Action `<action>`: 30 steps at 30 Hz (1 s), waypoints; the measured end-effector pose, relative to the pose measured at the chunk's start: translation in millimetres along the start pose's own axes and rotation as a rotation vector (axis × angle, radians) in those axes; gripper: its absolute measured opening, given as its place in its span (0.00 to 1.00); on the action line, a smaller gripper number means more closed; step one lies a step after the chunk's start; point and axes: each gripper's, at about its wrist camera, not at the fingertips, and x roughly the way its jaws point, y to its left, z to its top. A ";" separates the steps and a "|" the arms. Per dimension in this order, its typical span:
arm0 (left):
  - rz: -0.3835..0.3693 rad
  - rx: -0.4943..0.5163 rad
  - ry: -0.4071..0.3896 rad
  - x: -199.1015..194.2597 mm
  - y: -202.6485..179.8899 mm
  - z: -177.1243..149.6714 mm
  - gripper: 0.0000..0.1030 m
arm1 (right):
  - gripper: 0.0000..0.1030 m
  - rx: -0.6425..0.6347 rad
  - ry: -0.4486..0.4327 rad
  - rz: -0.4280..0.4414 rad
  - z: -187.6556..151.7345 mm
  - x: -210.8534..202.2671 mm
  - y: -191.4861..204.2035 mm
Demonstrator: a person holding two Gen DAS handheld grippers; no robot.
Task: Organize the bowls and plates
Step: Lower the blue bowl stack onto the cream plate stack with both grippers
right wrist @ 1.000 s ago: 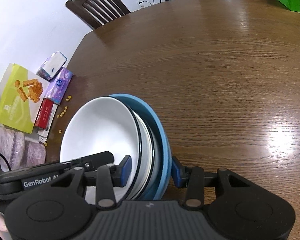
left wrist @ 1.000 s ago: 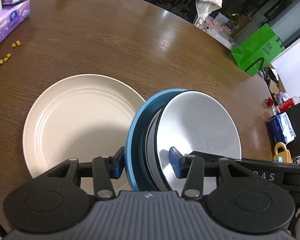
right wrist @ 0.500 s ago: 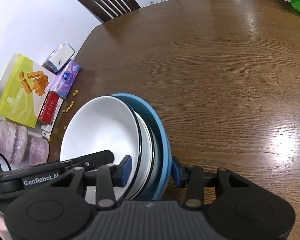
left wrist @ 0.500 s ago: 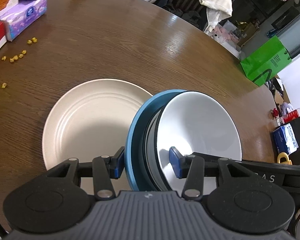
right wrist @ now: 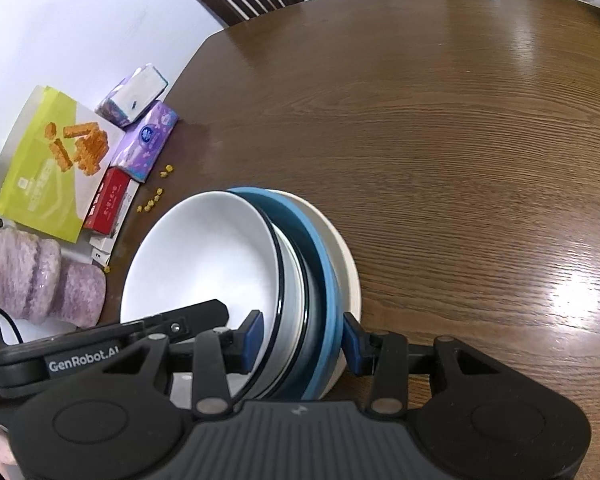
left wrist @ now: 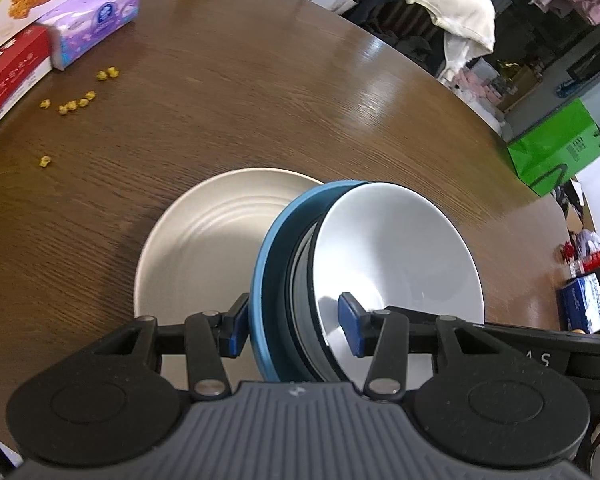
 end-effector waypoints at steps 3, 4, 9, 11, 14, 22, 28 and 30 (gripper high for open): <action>0.009 -0.015 -0.006 -0.4 5.9 2.5 0.45 | 0.40 -0.010 0.006 0.006 3.4 5.4 4.2; 0.012 -0.020 -0.007 -1.0 7.3 2.4 0.45 | 0.40 -0.014 0.009 0.009 4.6 7.3 5.7; 0.025 -0.037 -0.010 1.1 13.1 4.4 0.45 | 0.40 -0.027 0.020 0.018 8.7 16.3 11.2; 0.030 -0.041 -0.010 2.1 14.0 3.9 0.45 | 0.40 -0.030 0.026 0.021 9.7 19.7 12.2; 0.031 -0.050 -0.010 3.8 16.8 3.3 0.45 | 0.40 -0.036 0.034 0.022 10.5 23.4 12.8; 0.033 -0.065 -0.011 8.3 23.9 4.2 0.45 | 0.40 -0.045 0.040 0.027 11.2 33.6 15.0; 0.027 -0.060 -0.015 9.1 24.6 1.4 0.45 | 0.39 -0.047 0.032 0.030 10.9 36.8 14.9; 0.031 -0.055 -0.013 9.7 24.0 0.0 0.45 | 0.39 -0.049 0.029 0.027 10.6 38.1 14.4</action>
